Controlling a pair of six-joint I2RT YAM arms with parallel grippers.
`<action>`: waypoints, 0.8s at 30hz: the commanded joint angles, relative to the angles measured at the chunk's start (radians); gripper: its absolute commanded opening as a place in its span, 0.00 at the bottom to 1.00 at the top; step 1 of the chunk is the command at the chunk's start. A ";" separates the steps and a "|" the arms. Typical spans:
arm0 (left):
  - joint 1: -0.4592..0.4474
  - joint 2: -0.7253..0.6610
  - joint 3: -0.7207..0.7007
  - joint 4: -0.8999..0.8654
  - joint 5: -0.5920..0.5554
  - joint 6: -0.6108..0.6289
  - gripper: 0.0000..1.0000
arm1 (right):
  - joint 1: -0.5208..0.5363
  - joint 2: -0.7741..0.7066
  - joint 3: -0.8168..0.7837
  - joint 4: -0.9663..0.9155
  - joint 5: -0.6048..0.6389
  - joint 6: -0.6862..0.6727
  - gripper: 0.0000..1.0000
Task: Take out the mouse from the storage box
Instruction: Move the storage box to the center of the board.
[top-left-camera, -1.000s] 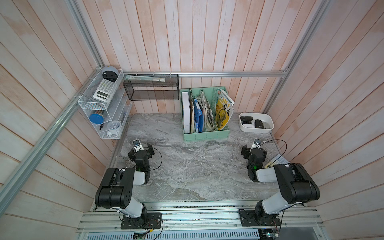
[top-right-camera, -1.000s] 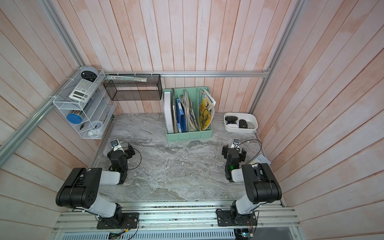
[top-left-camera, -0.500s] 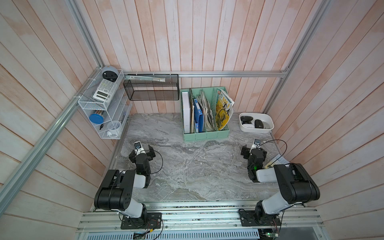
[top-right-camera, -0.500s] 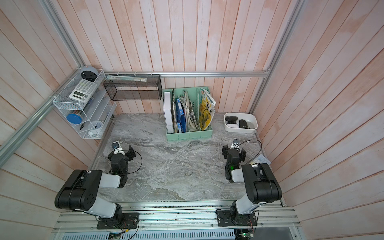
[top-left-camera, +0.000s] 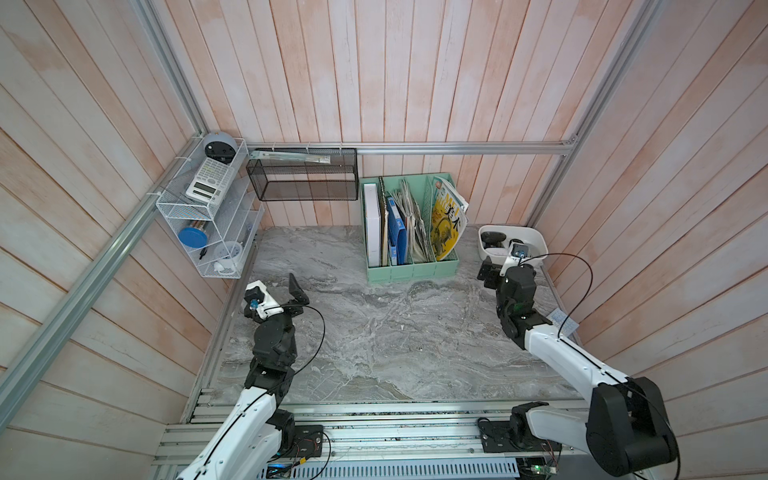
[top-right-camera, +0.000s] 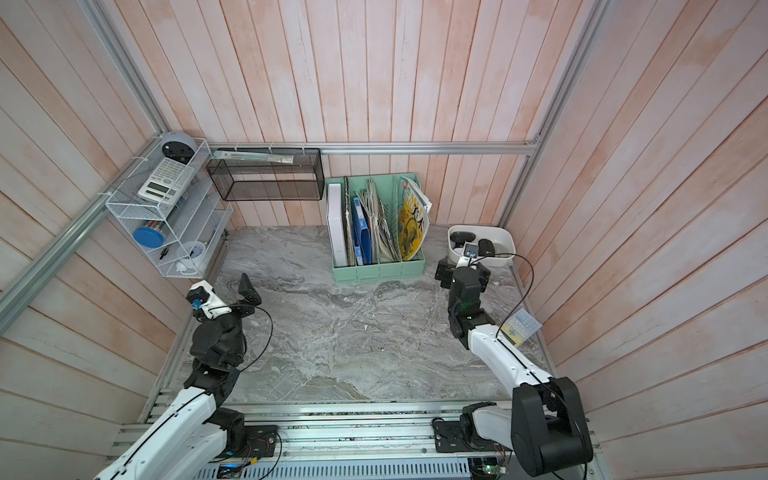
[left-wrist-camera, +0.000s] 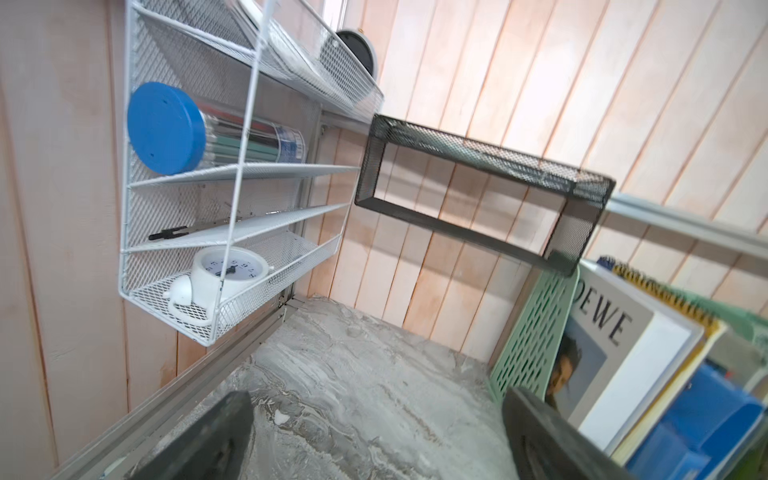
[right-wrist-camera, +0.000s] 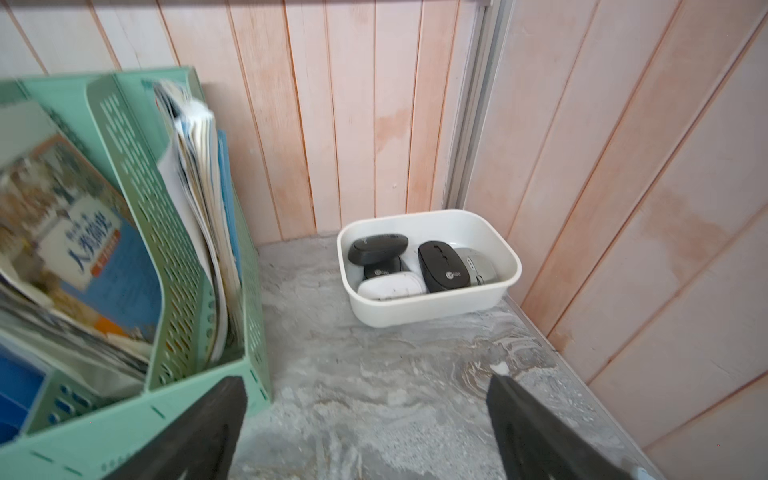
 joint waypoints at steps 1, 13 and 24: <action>0.002 -0.049 0.053 -0.488 -0.117 -0.271 1.00 | -0.068 0.050 0.104 -0.394 0.000 0.258 0.97; 0.045 0.001 -0.003 -0.595 -0.005 -0.307 1.00 | -0.191 0.573 0.722 -0.820 -0.250 0.224 0.93; 0.054 0.091 0.019 -0.578 0.041 -0.298 1.00 | -0.207 0.873 1.050 -0.896 -0.342 0.100 0.79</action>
